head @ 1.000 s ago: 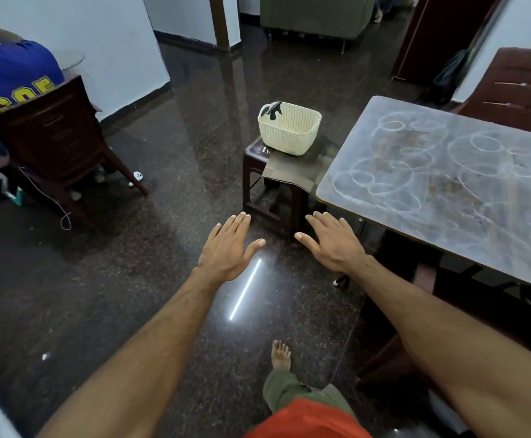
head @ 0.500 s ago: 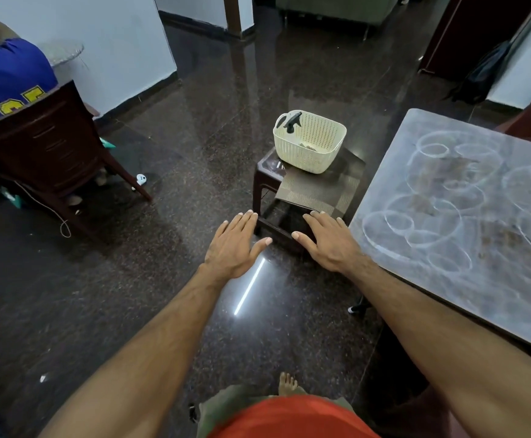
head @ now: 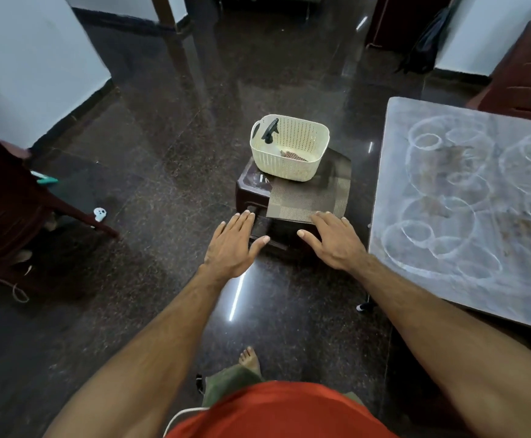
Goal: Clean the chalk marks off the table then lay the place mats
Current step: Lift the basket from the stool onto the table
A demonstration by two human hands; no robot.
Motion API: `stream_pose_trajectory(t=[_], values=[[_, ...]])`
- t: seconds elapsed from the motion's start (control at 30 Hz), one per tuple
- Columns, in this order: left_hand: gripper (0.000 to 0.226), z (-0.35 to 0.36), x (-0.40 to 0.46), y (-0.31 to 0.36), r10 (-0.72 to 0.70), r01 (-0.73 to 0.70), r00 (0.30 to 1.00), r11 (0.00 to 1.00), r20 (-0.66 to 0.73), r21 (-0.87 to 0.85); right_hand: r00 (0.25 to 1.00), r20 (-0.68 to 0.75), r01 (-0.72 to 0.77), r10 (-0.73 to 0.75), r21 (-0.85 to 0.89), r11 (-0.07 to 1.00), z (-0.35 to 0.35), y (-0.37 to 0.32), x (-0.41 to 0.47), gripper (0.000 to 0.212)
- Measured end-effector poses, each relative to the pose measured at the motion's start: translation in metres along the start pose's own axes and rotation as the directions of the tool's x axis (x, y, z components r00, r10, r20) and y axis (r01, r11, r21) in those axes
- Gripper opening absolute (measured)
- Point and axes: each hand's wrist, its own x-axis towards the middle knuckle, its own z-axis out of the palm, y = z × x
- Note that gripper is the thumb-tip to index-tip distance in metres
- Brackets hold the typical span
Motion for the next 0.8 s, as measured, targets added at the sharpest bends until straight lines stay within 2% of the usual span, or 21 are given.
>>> stream_pose_trajectory(t=[0.1,0.27,0.43,0.63,0.8], values=[[0.064,-0.017,0.026,-0.020,0.051,-0.051,0.999,0.999,-0.015,-0.007,0.997,-0.027,-0.073,0.073,0.026,0.997,-0.001,-0.011,0.021,0.065],[0.046,-0.038,0.070,-0.047,0.084,-0.086,0.989,0.996,-0.124,-0.008,0.980,-0.063,-0.179,0.189,0.134,0.975,-0.008,-0.024,0.056,0.065],[0.039,-0.043,0.114,-0.064,0.091,-0.095,0.988,0.995,-0.129,-0.029,0.958,-0.082,-0.259,0.274,0.158,0.953,-0.014,-0.023,0.096,0.066],[0.023,-0.044,0.182,-0.076,-0.033,0.014,0.994,0.985,-0.106,-0.173,0.922,-0.119,-0.332,0.367,0.238,0.913,-0.017,0.000,0.165,0.058],[0.029,-0.039,0.269,-0.090,-0.169,0.135,0.982,0.941,-0.086,-0.311,0.855,-0.109,-0.424,0.506,0.415,0.805,-0.024,0.038,0.248,0.041]])
